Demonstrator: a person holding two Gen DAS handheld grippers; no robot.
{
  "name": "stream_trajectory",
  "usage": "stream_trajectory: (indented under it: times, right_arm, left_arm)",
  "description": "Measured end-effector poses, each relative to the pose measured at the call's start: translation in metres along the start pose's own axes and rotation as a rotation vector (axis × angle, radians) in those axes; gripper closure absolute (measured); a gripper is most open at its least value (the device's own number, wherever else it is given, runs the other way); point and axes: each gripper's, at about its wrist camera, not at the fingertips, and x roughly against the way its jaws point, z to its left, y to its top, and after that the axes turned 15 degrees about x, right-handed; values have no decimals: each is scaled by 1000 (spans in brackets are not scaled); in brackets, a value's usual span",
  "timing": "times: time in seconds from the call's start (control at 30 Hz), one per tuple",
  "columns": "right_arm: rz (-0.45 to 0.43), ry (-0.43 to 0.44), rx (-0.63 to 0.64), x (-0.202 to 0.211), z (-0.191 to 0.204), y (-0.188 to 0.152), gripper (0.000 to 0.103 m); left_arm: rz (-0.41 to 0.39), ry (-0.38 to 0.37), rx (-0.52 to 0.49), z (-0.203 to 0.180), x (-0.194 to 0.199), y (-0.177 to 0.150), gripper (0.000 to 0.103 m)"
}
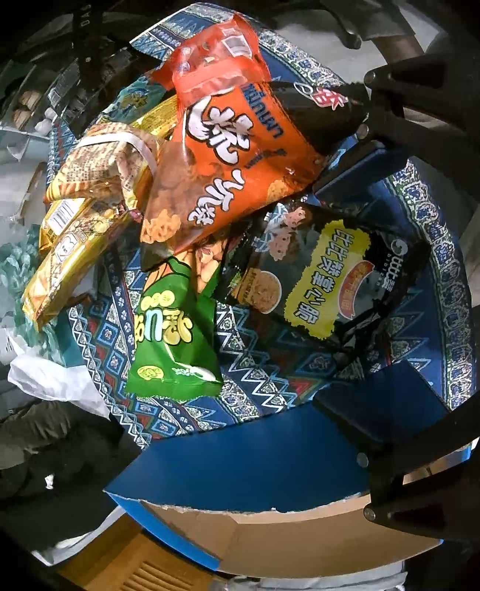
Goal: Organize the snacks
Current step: 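Grasp the black bag with yellow label with the left tool while the right tool lifts its bag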
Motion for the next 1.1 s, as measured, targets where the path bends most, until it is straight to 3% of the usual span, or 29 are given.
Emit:
stream_trajectory:
  times: [0.2, 0.53, 0.67, 0.77, 1.1]
  right_arm:
    - [-15, 10, 5, 4, 4, 2, 67]
    - [-69, 46, -3, 21, 10, 5, 67]
    - [-82, 59, 3, 26, 14, 5, 67]
    - [-87, 69, 6, 28, 18, 5, 67]
    - [-110, 93, 45, 36, 39, 9, 67]
  left_arm:
    - [-5, 58, -142, -21, -6, -9, 1]
    - [43, 50, -88, -19, -29, -4, 2]
    - [78, -20, -50, -14, -35, 0, 25]
    - [63, -28, -34, -11, -33, 0, 35]
    - [62, -4, 29, 4, -22, -5, 38]
